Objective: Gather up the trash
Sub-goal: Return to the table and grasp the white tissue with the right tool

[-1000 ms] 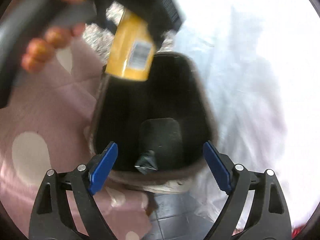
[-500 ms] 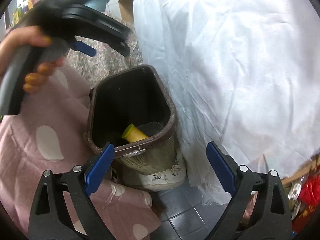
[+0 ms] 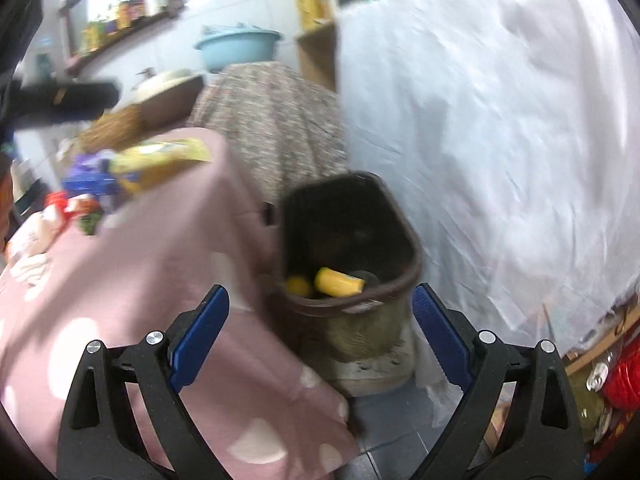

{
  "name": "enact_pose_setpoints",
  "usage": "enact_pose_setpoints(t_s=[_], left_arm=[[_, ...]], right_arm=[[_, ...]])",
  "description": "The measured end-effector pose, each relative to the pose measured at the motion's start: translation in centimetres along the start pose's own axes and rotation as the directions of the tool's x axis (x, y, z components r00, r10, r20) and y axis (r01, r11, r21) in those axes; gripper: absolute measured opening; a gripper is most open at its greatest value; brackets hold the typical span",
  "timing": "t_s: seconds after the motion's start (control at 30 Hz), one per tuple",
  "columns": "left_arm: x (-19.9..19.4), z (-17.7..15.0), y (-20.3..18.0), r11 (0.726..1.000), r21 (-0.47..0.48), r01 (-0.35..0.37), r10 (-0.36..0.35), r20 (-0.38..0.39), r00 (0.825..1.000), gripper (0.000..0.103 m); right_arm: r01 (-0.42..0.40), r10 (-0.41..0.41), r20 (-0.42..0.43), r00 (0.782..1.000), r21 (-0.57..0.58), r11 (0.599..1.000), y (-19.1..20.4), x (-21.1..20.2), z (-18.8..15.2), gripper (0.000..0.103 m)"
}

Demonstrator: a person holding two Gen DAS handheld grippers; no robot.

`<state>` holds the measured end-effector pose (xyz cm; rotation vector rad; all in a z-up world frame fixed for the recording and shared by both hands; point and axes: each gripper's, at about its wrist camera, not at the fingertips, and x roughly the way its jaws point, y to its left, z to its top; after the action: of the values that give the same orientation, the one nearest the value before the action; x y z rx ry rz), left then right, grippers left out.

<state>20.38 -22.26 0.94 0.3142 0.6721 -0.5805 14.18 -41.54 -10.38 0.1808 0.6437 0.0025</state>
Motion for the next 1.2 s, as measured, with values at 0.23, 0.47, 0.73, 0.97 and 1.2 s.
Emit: enact_pose_setpoints(t_s=[0.23, 0.47, 0.73, 0.97, 1.2], left_arm=[[-7.6, -8.3, 7.7, 0.973, -0.187, -0.136, 0.139, 0.002, 0.99, 0.096], [-13.6, -16.0, 13.2, 0.895, -0.342, -0.286, 0.29, -0.041, 0.956, 0.096], [-16.2, -21.2, 16.4, 0.843, -0.397, -0.363, 0.352, -0.103, 0.93, 0.095], [-17.3, -22.7, 18.4, 0.835, -0.403, -0.375, 0.363, -0.108, 0.925, 0.095], [-17.0, -21.4, 19.9, 0.859, -0.372, -0.352, 0.341, -0.097, 0.935, 0.095]], right_arm=[[-0.151, 0.154, 0.024, 0.988, -0.102, 0.983, 7.9, -2.0, 1.1, 0.092], [-0.36, 0.363, -0.02, 0.932, -0.195, 0.912, 16.7, -3.3, 1.8, 0.092], [-0.483, 0.449, -0.18, 0.875, -0.383, 0.787, 28.0, -1.9, 0.6, 0.092], [-0.443, 0.362, -0.259, 0.896, -0.583, 0.681, 36.0, 0.8, -0.3, 0.091], [-0.384, 0.279, -0.266, 0.923, -0.697, 0.605, 38.9, 3.4, -0.8, 0.053]])
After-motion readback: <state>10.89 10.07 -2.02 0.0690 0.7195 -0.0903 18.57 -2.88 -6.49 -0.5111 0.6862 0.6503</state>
